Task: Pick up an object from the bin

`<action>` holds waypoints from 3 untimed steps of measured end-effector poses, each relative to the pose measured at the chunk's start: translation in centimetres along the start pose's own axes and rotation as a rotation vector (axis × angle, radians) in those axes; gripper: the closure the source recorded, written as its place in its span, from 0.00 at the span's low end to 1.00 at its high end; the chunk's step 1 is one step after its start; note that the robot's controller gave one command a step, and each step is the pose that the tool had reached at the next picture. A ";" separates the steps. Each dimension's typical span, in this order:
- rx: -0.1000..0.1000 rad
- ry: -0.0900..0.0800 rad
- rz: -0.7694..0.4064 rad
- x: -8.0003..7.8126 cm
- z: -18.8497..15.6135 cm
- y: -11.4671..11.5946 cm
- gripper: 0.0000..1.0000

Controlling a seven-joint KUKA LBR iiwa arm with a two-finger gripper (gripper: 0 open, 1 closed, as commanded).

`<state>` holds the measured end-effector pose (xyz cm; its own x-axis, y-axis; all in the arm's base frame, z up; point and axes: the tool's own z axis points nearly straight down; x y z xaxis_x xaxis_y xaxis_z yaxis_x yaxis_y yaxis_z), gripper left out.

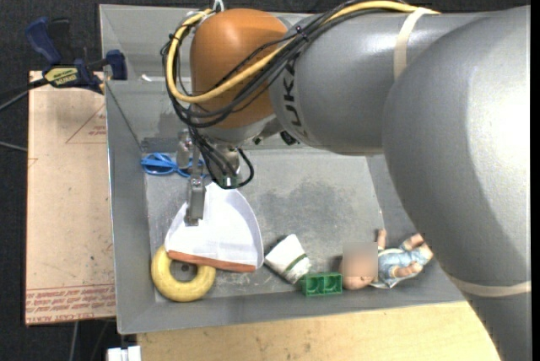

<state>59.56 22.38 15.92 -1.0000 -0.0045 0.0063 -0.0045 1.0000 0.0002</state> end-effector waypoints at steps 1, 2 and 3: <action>-0.001 -0.007 0.004 -0.2 -0.5 -0.1 0.00; -0.005 -0.012 0.033 -0.9 0.5 -0.6 0.00; -0.002 -0.009 0.077 -2.3 4.5 -1.8 0.00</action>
Offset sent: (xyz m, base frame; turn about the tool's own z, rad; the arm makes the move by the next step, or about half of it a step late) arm 0.0327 -0.0396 -0.0632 0.1624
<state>61.82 20.56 11.44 -0.9973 0.0729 -0.0026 0.0729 0.9973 0.0023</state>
